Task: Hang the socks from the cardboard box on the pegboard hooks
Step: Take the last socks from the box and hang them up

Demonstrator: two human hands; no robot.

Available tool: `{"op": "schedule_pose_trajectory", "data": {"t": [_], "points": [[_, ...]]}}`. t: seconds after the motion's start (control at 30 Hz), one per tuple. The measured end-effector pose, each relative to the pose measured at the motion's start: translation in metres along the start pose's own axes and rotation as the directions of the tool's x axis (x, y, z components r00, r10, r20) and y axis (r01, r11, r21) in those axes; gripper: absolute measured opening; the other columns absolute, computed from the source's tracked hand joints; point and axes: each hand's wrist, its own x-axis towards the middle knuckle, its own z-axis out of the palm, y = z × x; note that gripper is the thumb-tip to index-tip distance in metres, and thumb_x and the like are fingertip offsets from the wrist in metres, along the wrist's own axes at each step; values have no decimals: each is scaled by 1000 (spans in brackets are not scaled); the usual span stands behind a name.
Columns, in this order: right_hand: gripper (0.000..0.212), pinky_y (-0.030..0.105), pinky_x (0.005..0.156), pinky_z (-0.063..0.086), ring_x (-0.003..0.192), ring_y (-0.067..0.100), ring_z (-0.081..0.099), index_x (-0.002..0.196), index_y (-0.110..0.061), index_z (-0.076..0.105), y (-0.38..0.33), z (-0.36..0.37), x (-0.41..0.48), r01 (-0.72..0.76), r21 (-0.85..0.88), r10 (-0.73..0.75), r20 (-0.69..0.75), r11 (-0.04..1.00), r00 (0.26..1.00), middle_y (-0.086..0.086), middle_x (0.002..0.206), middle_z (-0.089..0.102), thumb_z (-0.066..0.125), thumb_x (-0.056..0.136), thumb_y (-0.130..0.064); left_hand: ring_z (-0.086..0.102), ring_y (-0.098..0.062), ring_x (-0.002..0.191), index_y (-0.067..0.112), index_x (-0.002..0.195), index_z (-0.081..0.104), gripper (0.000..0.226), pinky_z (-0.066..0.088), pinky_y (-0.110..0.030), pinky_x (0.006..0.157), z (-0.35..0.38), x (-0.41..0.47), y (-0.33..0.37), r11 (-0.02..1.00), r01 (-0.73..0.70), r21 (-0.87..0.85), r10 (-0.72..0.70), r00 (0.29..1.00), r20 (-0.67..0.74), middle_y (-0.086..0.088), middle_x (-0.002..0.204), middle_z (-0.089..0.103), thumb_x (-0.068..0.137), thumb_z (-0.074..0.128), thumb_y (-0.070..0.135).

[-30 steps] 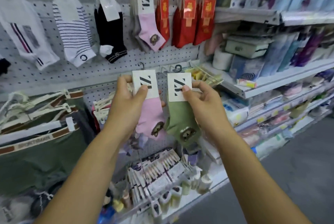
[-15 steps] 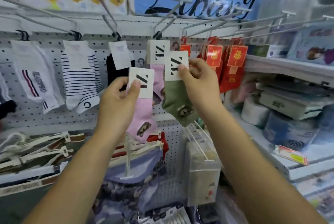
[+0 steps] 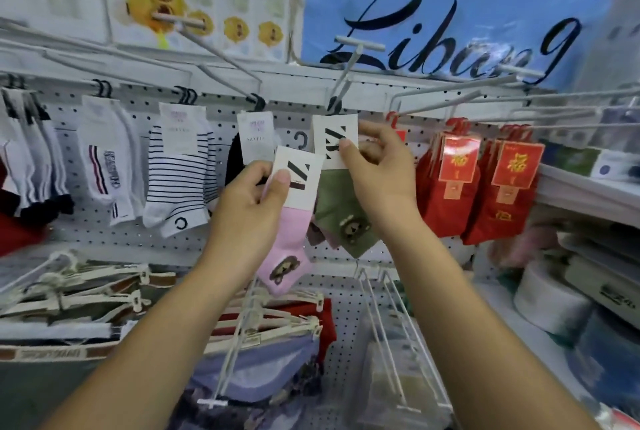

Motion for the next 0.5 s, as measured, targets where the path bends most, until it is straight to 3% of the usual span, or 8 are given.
{"op": "schedule_pose_trajectory", "data": {"t": [0.1,0.2,0.33,0.4,0.5], "points": [[20,38,81,61,82,10,74,109,-30,67,3,-1,5,-32,-1,32,-4,999,999,-4,86,77,71,92,-19,70,-14,82,30,98,65,19,51,-30,68,3,1,2,1000,-7,15,7,1000,-8,11,91,75,105,50,39],[32,27,91,58,93,3,71,121,-16,71,3,-7,4,-49,11,49,-25,999,998,-3,98,76,75,89,-20,69,-17,87,28,98,65,19,52,-37,75,6,3,7,999,-38,28,39,999,-14,7,94,75,105,49,37],[30,7,85,50,94,-7,65,119,-18,71,2,-21,-13,16,-1,-16,-102,1000,995,-12,103,72,74,91,-26,69,1,88,29,100,66,16,48,-20,73,10,9,14,998,-68,7,68,998,7,18,96,75,105,52,35],[25,7,83,50,95,-6,66,115,-19,73,-1,-25,-21,33,60,-29,-71,998,997,-12,103,74,71,92,-27,70,3,88,28,101,68,16,50,-14,72,16,10,19,998,-63,-30,64,997,42,19,96,76,104,54,35],[27,18,86,54,97,1,69,117,-23,71,-6,-28,-26,-15,148,5,68,989,998,-5,104,75,73,91,-27,72,-10,87,27,97,74,19,54,-27,77,27,7,27,997,-70,-40,74,990,120,9,92,77,102,58,35]]}}
